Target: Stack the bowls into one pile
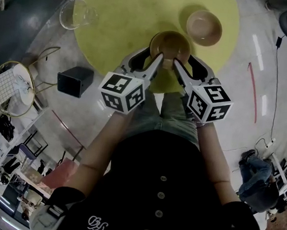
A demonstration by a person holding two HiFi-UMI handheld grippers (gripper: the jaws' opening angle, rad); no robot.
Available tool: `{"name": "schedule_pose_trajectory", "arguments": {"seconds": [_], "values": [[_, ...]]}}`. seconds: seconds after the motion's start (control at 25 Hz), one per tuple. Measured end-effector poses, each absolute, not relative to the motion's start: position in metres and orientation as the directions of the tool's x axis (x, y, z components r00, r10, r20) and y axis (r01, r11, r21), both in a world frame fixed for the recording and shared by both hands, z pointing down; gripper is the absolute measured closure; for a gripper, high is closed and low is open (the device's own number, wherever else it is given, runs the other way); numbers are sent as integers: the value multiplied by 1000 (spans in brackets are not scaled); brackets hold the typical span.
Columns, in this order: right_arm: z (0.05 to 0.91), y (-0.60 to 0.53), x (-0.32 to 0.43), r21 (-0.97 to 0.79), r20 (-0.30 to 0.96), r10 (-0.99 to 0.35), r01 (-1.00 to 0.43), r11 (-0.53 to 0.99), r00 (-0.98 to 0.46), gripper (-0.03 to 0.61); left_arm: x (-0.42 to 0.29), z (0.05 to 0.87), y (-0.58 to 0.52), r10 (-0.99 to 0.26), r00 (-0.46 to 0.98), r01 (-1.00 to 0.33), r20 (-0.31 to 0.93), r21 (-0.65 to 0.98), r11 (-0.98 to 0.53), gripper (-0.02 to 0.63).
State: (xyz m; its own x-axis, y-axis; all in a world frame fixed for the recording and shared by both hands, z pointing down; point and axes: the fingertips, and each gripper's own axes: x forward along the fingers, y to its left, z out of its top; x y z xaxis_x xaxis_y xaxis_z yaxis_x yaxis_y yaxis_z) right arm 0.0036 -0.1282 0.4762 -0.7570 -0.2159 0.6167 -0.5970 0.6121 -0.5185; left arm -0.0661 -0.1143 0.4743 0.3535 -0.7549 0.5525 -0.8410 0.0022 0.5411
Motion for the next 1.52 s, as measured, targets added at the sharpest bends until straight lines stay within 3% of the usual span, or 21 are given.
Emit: {"name": "schedule_pose_trajectory", "arguments": {"seconds": [0.72, 1.16, 1.52], "values": [[461, -152, 22, -507, 592, -274, -614, 606, -758, 403, -86, 458, -120, -776, 303, -872, 553, 489, 8, 474], [446, -200, 53, -479, 574, -353, -652, 587, -739, 403, -54, 440, -179, -763, 395, -859, 511, 500, -111, 474], [454, -234, 74, -495, 567, -361, -656, 570, -741, 403, -33, 447, -215, -748, 401, -864, 529, 489, -118, 474]]}}
